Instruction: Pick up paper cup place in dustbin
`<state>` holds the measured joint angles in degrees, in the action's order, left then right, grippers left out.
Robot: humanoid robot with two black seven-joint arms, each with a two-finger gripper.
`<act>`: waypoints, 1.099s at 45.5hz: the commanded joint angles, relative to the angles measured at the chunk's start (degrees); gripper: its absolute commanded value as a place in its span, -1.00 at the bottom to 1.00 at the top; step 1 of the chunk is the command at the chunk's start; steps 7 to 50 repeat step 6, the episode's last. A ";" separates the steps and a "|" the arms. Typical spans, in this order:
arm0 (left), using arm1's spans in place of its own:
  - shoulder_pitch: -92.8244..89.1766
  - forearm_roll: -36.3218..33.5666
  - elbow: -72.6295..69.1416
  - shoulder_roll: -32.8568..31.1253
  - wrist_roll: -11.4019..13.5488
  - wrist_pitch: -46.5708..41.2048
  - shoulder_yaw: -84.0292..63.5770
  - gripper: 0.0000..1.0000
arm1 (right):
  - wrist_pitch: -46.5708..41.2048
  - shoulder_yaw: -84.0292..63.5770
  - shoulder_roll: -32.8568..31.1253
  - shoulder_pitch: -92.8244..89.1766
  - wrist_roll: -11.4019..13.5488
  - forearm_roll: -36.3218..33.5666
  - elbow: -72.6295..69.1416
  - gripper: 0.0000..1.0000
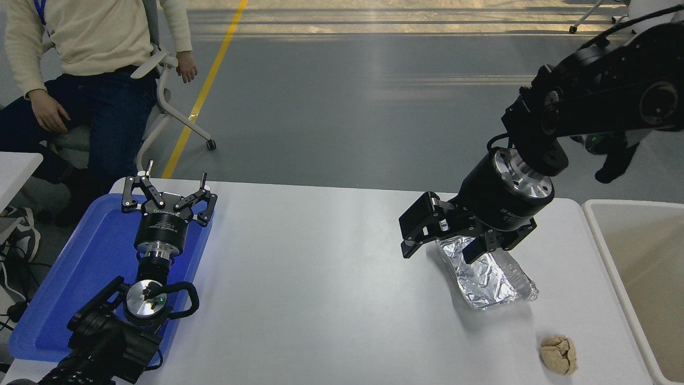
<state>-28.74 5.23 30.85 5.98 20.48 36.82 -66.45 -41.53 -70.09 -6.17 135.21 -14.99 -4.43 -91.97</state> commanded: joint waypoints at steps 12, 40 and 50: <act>0.00 0.04 0.00 0.00 0.00 0.00 0.00 1.00 | 1.19 -0.31 0.11 -1.53 -0.04 -1.72 0.65 1.00; 0.00 0.04 0.00 0.00 0.00 0.00 0.00 1.00 | 1.19 -0.31 0.11 -1.53 -0.04 -1.72 0.65 1.00; 0.00 0.04 0.00 0.00 0.00 0.00 0.00 1.00 | 1.19 -0.31 0.11 -1.53 -0.04 -1.72 0.65 1.00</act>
